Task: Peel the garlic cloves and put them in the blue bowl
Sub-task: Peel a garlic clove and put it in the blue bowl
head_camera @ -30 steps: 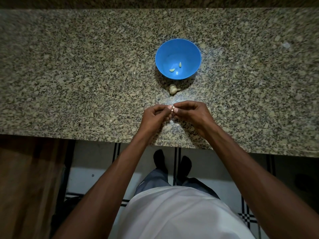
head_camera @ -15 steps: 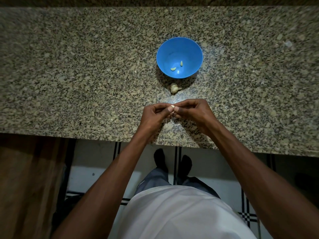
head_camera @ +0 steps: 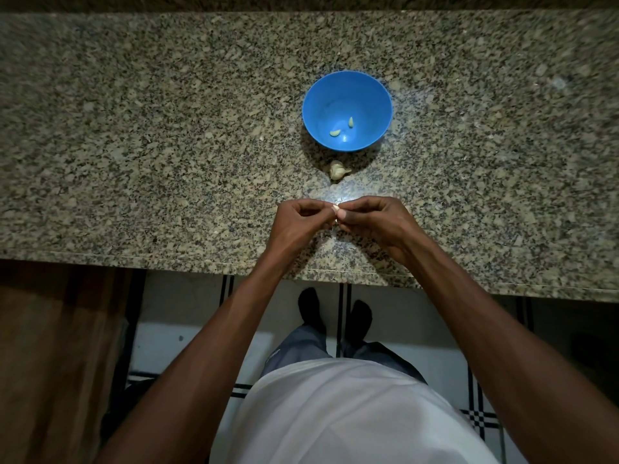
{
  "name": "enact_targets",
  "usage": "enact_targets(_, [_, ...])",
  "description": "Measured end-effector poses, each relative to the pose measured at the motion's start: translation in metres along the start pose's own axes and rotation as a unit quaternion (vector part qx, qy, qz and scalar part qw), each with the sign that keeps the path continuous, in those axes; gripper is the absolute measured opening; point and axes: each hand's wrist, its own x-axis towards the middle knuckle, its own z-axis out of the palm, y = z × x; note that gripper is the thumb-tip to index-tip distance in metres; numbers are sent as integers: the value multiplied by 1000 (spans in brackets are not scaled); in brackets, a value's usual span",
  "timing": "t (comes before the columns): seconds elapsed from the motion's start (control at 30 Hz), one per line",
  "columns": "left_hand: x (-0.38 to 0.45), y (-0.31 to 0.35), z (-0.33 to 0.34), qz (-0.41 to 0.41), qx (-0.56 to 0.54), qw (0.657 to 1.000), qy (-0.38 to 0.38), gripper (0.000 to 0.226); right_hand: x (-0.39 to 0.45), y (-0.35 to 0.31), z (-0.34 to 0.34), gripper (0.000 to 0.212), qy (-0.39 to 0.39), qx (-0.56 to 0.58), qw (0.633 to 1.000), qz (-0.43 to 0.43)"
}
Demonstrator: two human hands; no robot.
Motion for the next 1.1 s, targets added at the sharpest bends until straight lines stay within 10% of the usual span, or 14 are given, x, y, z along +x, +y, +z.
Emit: enact_targets(1.1, [1,-3,-2,-19,55,997,54,23,-3,5,10,24,15,-109,989,-103])
